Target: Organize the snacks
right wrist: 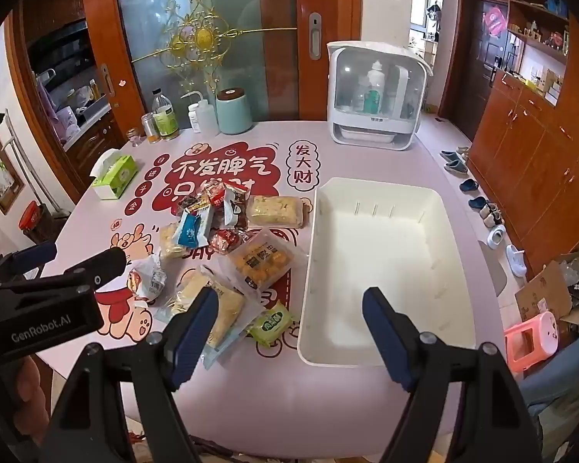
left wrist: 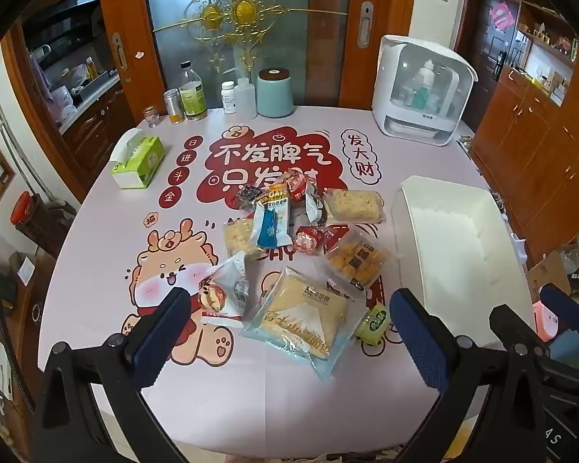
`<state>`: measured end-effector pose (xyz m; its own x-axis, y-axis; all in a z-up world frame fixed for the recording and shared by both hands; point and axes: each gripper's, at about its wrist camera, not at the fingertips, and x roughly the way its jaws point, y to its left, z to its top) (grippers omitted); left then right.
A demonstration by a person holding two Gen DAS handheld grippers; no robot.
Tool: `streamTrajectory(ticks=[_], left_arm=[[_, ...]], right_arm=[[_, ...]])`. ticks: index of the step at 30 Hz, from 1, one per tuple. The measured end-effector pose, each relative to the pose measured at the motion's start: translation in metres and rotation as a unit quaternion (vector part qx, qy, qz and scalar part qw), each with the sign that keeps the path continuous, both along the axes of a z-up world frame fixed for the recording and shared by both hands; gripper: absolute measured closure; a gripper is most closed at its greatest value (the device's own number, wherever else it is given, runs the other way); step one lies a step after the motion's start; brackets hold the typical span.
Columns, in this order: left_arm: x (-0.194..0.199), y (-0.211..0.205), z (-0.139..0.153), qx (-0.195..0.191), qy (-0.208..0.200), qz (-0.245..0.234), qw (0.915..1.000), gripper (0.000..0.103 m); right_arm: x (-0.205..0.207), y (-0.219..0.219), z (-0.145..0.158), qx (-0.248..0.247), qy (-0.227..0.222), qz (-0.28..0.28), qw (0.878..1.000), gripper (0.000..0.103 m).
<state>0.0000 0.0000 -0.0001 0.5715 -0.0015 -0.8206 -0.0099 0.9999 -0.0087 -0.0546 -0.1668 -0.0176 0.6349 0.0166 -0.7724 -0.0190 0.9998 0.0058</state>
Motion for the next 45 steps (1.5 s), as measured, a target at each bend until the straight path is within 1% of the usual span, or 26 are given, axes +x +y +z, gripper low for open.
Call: streamTrajectory(ticks=[2, 11, 12, 17, 18, 20, 24, 36, 45], left_arm=[[0.000, 0.000, 0.000, -0.007, -0.003, -0.001, 1.0000, 0.001], [-0.001, 0.000, 0.003, -0.005, -0.001, -0.004, 1.0000, 0.001], [0.001, -0.003, -0.003, -0.005, -0.002, -0.004, 1.0000, 0.001], [0.001, -0.007, -0.006, -0.007, -0.002, -0.007, 0.9999, 0.001], [0.003, -0.004, -0.010, -0.008, -0.001, -0.007, 0.9999, 0.001], [0.004, 0.000, -0.014, -0.013, 0.002, -0.008, 0.9999, 0.001], [0.000, 0.002, -0.012, -0.017, 0.004, -0.009, 0.9998, 0.001], [-0.005, 0.001, -0.009, -0.016, 0.007, -0.007, 0.9998, 0.001], [-0.012, 0.000, -0.011, -0.017, 0.011, -0.004, 0.9998, 0.001]], right_arm=[[0.002, 0.000, 0.000, -0.002, 0.007, 0.002, 1.000, 0.025], [0.010, 0.000, -0.002, 0.005, 0.012, 0.003, 1.000, 0.025], [0.012, 0.000, -0.003, 0.006, 0.012, 0.002, 1.000, 0.025], [0.015, 0.001, -0.006, 0.008, 0.013, 0.004, 1.000, 0.025], [0.017, 0.001, -0.007, 0.009, 0.013, 0.005, 1.000, 0.025], [0.012, 0.000, -0.003, 0.008, 0.011, 0.010, 1.000, 0.025], [0.012, 0.001, -0.004, 0.006, 0.012, 0.009, 1.000, 0.025], [0.009, 0.006, -0.010, 0.009, 0.013, 0.018, 1.000, 0.025], [0.008, 0.002, -0.008, 0.012, 0.015, 0.020, 1.000, 0.025]])
